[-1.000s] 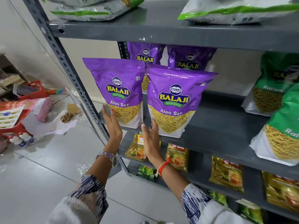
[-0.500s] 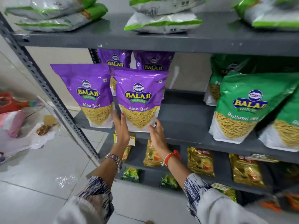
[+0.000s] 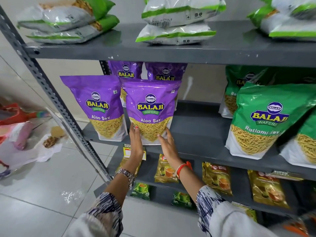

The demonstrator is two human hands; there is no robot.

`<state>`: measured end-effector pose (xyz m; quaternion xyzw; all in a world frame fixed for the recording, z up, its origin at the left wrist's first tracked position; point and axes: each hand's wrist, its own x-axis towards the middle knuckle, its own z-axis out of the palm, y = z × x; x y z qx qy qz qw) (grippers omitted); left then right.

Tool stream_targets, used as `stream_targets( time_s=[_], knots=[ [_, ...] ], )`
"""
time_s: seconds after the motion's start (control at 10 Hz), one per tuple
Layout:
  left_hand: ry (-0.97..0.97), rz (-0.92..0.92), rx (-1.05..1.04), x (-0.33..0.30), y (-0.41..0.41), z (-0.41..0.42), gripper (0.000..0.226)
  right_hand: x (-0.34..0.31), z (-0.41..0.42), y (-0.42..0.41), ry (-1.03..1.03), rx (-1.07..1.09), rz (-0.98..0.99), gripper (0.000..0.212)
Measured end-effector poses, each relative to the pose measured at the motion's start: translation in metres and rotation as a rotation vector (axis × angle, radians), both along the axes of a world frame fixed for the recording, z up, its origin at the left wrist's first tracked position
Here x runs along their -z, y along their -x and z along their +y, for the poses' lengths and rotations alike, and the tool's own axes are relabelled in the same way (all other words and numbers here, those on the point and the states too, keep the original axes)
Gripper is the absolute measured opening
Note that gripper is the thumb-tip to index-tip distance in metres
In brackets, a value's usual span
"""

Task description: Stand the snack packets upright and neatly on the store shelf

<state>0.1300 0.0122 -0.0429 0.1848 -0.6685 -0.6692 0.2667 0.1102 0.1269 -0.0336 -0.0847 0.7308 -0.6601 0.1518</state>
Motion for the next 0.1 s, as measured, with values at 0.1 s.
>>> stream_targets(
  time_s=[0.1],
  knots=[
    [0.085, 0.004, -0.076, 0.0011, -0.0022, 0.0026, 0.056, -0.0005, 0.0044, 0.0002, 0.035, 0.068, 0.028, 0.061]
  ],
)
